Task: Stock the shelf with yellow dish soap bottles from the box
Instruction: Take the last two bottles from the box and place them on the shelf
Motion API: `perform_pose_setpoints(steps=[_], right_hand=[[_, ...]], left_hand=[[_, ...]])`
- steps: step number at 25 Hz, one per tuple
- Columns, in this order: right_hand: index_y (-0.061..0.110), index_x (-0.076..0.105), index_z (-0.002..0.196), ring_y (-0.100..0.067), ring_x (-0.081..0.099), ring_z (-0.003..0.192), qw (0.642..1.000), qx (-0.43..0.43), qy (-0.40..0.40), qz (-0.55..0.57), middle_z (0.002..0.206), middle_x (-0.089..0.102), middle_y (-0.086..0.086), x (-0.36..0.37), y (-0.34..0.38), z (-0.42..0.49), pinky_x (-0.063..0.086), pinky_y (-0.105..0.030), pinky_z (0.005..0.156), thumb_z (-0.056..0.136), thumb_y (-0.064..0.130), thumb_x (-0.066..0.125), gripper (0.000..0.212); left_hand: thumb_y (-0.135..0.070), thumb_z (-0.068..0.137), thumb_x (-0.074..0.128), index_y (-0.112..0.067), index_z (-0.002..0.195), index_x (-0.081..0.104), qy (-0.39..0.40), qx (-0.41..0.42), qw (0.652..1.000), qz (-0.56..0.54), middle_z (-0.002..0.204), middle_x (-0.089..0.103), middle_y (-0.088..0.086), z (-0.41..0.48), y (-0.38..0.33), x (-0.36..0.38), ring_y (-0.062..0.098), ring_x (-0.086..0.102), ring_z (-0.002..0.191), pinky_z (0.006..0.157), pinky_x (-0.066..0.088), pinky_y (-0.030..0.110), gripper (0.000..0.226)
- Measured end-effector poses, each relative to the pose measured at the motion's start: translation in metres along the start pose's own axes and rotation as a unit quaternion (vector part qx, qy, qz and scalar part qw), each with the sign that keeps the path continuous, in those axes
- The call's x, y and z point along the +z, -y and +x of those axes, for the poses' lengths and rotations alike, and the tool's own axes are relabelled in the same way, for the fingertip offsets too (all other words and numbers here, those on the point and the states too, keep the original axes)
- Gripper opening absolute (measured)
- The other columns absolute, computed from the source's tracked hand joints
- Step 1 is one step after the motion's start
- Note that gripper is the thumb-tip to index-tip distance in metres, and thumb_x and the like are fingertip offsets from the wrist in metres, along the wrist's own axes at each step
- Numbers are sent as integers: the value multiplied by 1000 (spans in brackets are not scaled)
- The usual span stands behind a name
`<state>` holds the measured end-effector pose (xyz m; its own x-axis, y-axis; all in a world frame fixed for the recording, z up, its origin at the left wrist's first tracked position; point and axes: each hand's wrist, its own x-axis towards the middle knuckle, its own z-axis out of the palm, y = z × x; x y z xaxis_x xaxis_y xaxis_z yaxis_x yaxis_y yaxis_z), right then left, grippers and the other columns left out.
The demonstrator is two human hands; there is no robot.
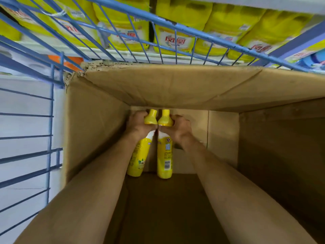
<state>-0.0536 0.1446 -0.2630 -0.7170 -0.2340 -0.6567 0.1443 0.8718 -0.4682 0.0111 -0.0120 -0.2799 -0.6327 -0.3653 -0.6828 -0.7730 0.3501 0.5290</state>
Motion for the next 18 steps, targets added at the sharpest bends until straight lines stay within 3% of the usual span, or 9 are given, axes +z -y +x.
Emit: perform_pose_setpoints(steps=[2,4,6,8,11,13,15,17,18], right_hand=[[24,74,106,-12,67,85,999,-21,-16,28,88,71,6,-13,-1,-11,38,-11,59,73,50,84,44],[26,74,101,0,63,72,995,-64,-31,70,78,69,13,-30,-1,-30,36,-6,56,72,46,86,37],[27,73,96,5,63,71,982,-117,-21,147,79,73,13,-53,2,-51,49,-16,64,72,37,88,30],[27,73,94,2,65,76,971,-153,-20,185,85,75,11,-85,16,-80,57,-30,73,71,33,90,30],[24,73,102,2,64,78,963,-177,-61,193,87,74,14,-133,43,-126,59,-36,78,64,49,88,48],[25,72,111,-4,71,89,955,-198,-82,203,97,77,12,-173,68,-162,60,-43,86,62,53,89,60],[24,72,110,-5,72,93,944,-229,-110,212,100,77,8,-221,101,-201,60,-45,88,64,48,91,56],[24,68,110,7,68,86,928,-264,-132,228,100,74,11,-274,137,-247,60,-31,85,73,29,90,43],[19,66,115,8,66,87,920,-285,-137,230,103,71,10,-300,152,-267,58,-23,81,77,23,88,44]], left_hand=[[-63,48,78,-17,112,70,-11,29,999,-38,112,70,7,-4,0,2,27,66,107,91,55,43,79],[-58,52,81,-19,99,68,-14,63,994,-87,100,69,5,-18,-3,-2,24,68,96,83,58,45,62],[-46,57,86,-20,96,68,-15,96,984,-148,95,70,6,-47,-23,-19,19,68,88,80,59,47,51],[-41,56,88,-13,107,68,-2,123,973,-196,97,73,7,-81,-53,-43,14,65,86,79,58,43,61],[-41,55,89,-8,114,66,4,159,968,-195,104,74,8,-132,-102,-82,17,68,94,86,57,42,72],[-33,62,91,-13,113,68,5,202,963,-178,105,75,6,-172,-145,-117,25,71,101,91,57,45,59],[-12,72,89,-17,104,69,-3,259,952,-164,99,74,2,-220,-197,-157,22,69,95,87,56,39,38],[-6,76,85,-18,106,65,-1,303,938,-165,97,68,-6,-268,-252,-196,13,66,90,82,53,31,38],[-14,75,87,-18,110,63,-17,326,933,-154,100,67,-7,-290,-278,-215,10,65,91,84,54,29,42]])
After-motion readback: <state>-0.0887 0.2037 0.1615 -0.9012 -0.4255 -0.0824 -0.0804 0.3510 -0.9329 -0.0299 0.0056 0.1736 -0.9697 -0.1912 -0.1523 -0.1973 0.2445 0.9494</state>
